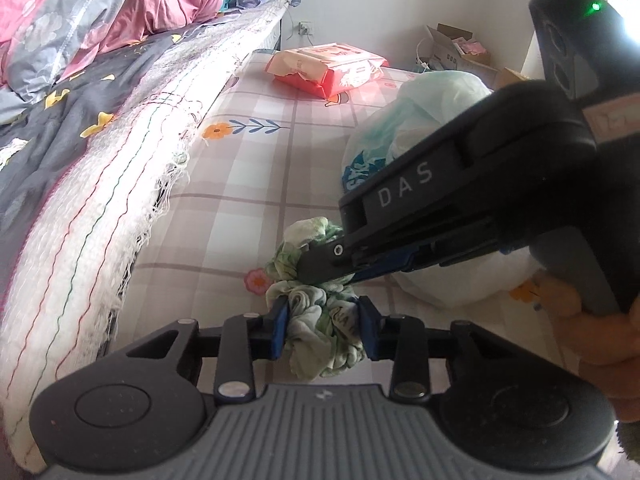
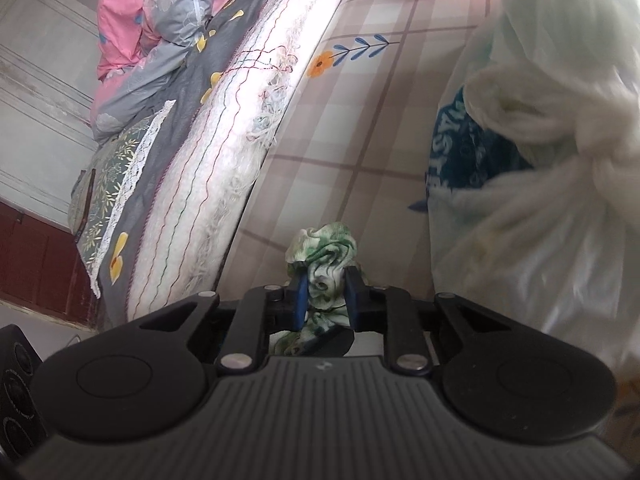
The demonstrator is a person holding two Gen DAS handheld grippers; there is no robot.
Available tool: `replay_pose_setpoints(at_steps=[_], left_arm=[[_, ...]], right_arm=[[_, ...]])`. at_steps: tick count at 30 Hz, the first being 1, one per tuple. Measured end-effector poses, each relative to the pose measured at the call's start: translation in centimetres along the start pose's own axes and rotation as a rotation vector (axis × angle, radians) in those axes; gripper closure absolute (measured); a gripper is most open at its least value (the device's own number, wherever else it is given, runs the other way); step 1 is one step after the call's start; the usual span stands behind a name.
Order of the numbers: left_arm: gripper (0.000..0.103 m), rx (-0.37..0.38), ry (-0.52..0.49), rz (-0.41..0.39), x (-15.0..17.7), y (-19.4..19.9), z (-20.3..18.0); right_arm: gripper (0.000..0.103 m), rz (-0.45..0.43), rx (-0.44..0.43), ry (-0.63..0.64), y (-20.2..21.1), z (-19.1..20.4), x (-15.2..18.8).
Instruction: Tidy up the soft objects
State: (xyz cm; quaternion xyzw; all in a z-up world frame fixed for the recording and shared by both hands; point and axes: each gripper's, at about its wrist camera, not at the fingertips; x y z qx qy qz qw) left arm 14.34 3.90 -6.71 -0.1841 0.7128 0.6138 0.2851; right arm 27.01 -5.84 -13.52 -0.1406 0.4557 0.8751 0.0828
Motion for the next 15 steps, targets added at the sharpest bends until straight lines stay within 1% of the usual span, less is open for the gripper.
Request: replay_pose_setpoints(at_steps=[10, 15], left_arm=[[0.066, 0.01, -0.022, 0.001, 0.9, 1.1, -0.9], [0.066, 0.032, -0.024, 0.008, 1.9, 1.8, -1.2]], right_arm=[[0.085, -0.006, -0.021, -0.03, 1.5, -0.4, 2.2], [0.085, -0.011, -0.018, -0.036, 2.4, -0.6, 3.7]])
Point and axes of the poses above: each gripper's, at about its wrist camera, not at the fingertips, and y roughly against the way its jaws point, z to its left, x to its underside, and after that the axes turned 1 degree about x, right-handed
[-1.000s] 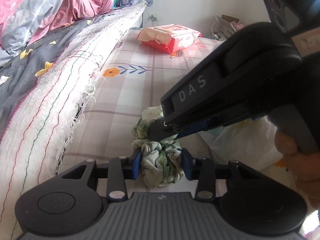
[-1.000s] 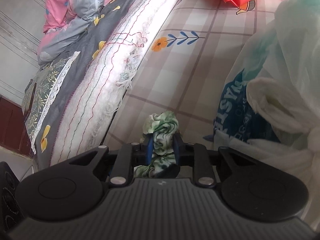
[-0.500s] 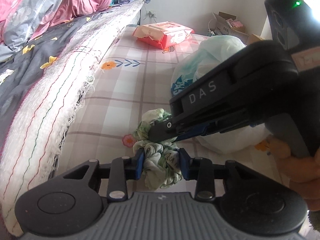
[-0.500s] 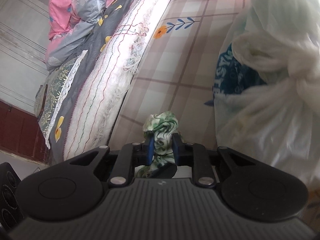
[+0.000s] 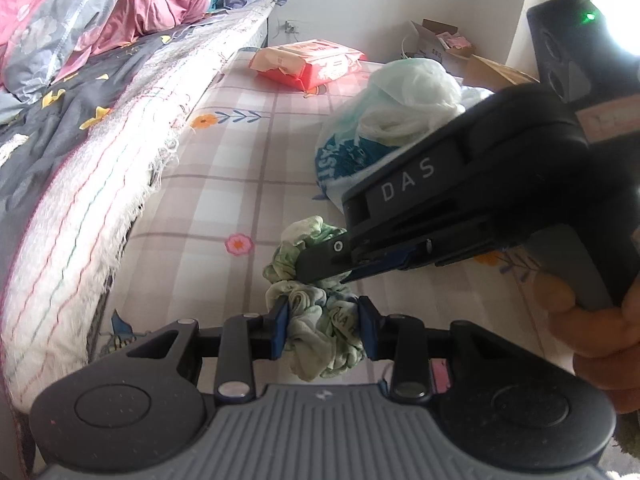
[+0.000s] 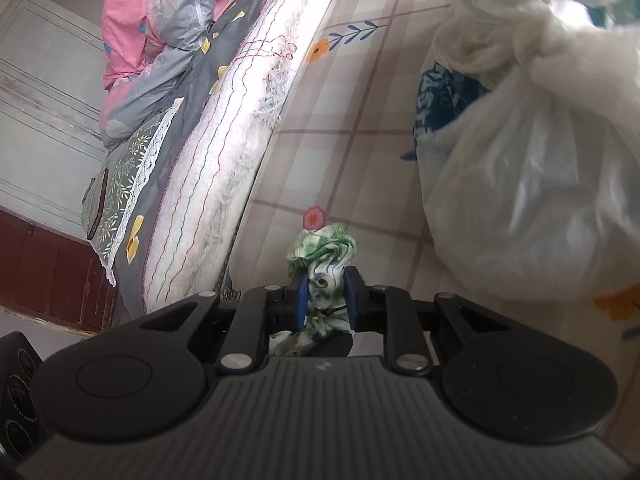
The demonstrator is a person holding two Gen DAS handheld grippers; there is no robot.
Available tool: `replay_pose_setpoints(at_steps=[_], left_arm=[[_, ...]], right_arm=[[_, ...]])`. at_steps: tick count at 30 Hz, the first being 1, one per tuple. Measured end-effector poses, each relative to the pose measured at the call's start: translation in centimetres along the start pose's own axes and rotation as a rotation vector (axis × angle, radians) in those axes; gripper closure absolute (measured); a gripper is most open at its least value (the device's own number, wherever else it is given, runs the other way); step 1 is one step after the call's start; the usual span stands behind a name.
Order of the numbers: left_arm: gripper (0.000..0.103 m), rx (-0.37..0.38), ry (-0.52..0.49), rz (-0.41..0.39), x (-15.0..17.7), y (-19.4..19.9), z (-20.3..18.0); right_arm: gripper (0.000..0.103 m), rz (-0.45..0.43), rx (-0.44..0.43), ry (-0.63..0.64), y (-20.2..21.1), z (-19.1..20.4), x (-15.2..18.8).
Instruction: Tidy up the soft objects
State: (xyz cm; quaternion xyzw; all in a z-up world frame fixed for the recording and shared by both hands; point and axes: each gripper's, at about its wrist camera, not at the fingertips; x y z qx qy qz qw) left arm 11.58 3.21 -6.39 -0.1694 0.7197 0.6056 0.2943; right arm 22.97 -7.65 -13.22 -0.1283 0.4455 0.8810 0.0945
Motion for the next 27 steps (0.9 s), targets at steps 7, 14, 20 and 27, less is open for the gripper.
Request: replay_pose_setpoints(at_steps=[7, 14, 20, 27], left_arm=[[0.06, 0.054, -0.015, 0.013, 1.6, 0.5, 0.1], [0.039, 0.042, -0.049, 0.004, 2.5, 0.8, -0.3], [0.029, 0.027, -0.075, -0.026, 2.2, 1.0, -0.1], [0.023, -0.001, -0.101, -0.034, 2.1, 0.9, -0.1]], right_arm=[[0.084, -0.011, 0.014, -0.025, 1.0, -0.6, 2.7], [0.083, -0.029, 0.023, -0.051, 0.9, -1.2, 4.3], [0.077, -0.04, 0.015, -0.061, 1.5, -1.2, 4.2], [0.064, -0.061, 0.018, -0.058, 2.1, -0.9, 3.7]])
Point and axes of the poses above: each gripper's, at about its wrist camera, not at the fingertips, and y roughly against the way its jaws point, z to its left, x to its underside, and after that the axes turned 1 degree about x, right-handed
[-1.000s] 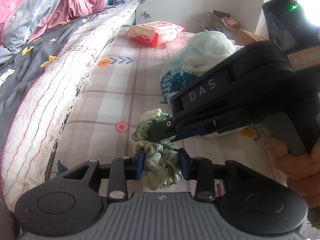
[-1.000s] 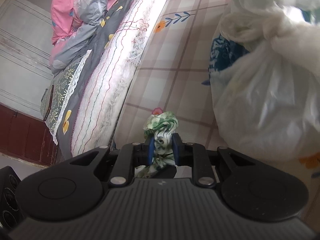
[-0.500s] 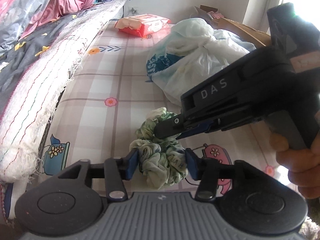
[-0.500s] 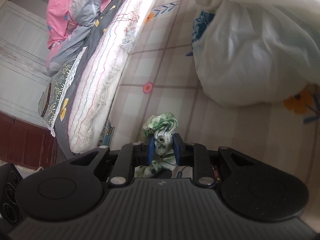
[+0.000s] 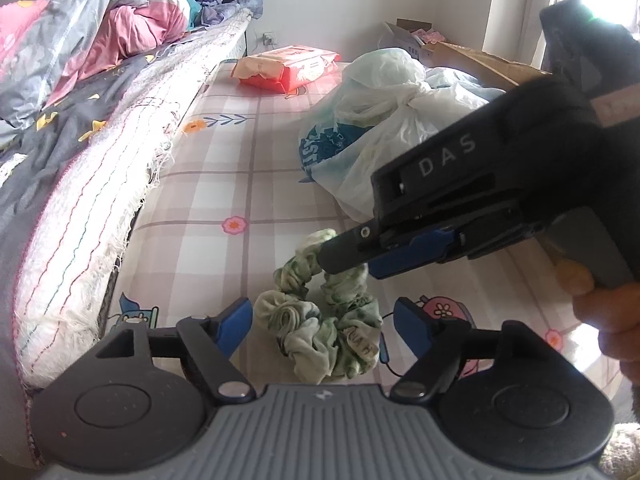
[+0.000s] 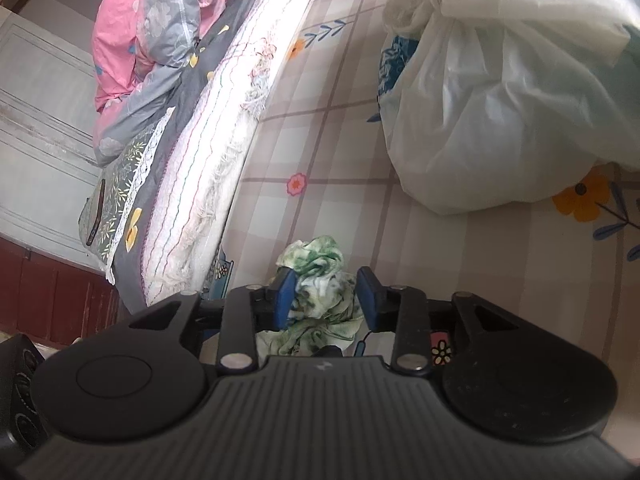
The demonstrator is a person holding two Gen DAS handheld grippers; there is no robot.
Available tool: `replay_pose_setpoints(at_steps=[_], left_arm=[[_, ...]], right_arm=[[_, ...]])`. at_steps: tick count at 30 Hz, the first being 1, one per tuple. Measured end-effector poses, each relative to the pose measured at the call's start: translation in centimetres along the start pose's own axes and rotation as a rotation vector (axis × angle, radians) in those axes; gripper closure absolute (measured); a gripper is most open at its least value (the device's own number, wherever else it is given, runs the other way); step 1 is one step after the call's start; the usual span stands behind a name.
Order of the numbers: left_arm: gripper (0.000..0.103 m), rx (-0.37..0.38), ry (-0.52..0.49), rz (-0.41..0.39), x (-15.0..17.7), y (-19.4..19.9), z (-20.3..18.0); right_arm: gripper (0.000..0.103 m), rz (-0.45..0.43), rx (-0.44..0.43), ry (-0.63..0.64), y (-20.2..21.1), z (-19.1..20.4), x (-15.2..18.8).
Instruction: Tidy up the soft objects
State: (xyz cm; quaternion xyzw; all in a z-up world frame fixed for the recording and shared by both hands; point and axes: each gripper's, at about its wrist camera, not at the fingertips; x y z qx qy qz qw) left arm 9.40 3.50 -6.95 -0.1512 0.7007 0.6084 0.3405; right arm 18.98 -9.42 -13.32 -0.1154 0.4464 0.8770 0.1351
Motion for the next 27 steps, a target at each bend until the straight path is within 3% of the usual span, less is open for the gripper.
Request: replay_pose_setpoints(at_steps=[13, 23, 27], left_arm=[[0.018, -0.035, -0.007, 0.006, 0.0, 0.0, 0.1], [0.014, -0.044, 0.011, -0.052, -0.1, 0.7, 1.3], [0.014, -0.035, 0.017, -0.027, -0.4, 0.0, 1.6]], right_arm=[[0.055, -0.002, 0.009, 0.009, -0.8, 0.6, -0.5], [0.049, -0.025, 0.023, -0.008, -0.5, 0.4, -0.5], [0.049, -0.018, 0.011, -0.013, -0.9, 0.4, -0.3]])
Point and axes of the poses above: each gripper's, at about its wrist camera, not at the fingertips, and y roughly against the way its jaws point, z to its left, x to its underside, and after that the axes turned 1 degree about x, right-handed
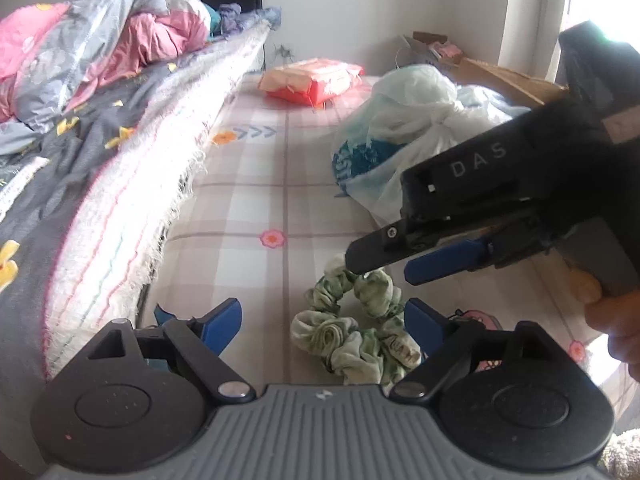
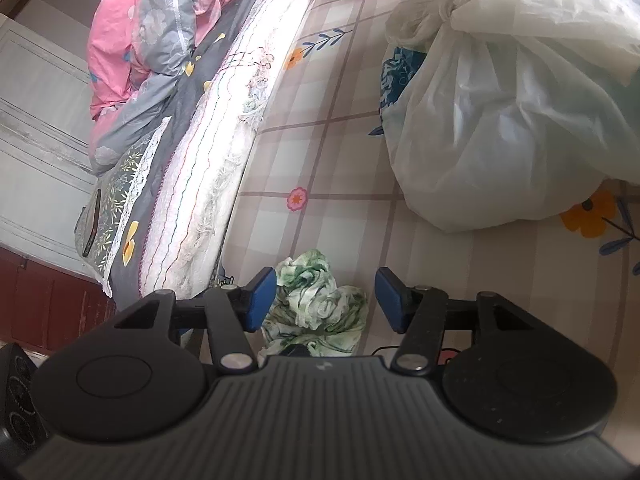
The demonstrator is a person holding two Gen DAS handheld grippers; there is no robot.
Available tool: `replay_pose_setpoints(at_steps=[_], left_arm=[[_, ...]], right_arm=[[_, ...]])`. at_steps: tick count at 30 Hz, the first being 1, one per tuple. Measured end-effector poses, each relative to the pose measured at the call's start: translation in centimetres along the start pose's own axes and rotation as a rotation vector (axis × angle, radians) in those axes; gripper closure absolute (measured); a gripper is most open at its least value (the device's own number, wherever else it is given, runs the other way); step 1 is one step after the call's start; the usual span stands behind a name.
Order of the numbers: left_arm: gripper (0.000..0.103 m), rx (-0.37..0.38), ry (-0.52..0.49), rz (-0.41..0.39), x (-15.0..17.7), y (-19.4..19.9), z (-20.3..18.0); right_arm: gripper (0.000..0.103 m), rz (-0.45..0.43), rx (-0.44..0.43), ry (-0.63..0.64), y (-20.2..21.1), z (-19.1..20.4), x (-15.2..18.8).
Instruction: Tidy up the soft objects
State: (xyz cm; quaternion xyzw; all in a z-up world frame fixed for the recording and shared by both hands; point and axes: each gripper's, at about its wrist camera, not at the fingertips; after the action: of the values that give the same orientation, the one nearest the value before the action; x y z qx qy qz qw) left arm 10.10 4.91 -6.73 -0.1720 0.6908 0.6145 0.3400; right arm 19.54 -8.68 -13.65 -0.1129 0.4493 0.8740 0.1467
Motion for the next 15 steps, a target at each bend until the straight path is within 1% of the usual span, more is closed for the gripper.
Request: replay_pose_setpoints(at_steps=[6, 9, 11, 12, 14, 15], left_arm=[[0.014, 0.062, 0.009, 0.054, 0.3, -1.5, -0.6], [0.021, 0.066, 0.008, 0.085, 0.4, -2.2, -1.0], [0.034, 0.055, 0.011, 0.095, 0.4, -2.4, -1.0], [0.036, 0.05, 0.01, 0.089, 0.4, -2.3, -1.0], [0.049, 0.059, 0.017, 0.085, 0.3, -2.2, -0.9], [0.051, 0.065, 0.025, 0.087, 0.3, -2.2, -0.8]], right_arm=[[0.049, 0.03, -0.012, -0.008, -1.1, 0.1, 0.7], [0.049, 0.037, -0.035, -0.016, -1.4, 0.2, 1.0], [0.049, 0.041, -0.045, -0.011, -1.5, 0.3, 1.1], [0.049, 0.044, -0.051, -0.011, -1.5, 0.3, 1.2], [0.053, 0.048, -0.065, -0.021, -1.6, 0.2, 1.3], [0.054, 0.05, -0.071, -0.029, -1.7, 0.1, 1.3]])
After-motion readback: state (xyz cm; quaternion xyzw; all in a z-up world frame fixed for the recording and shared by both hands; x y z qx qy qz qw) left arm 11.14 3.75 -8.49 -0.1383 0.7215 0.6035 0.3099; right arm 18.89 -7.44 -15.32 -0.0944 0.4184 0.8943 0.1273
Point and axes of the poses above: each gripper's, at about its wrist camera, not at the fingertips, and y roughly against the way its jaws point, z to its left, x to its underside, and after that the axes turned 1 degree about x, right-handed
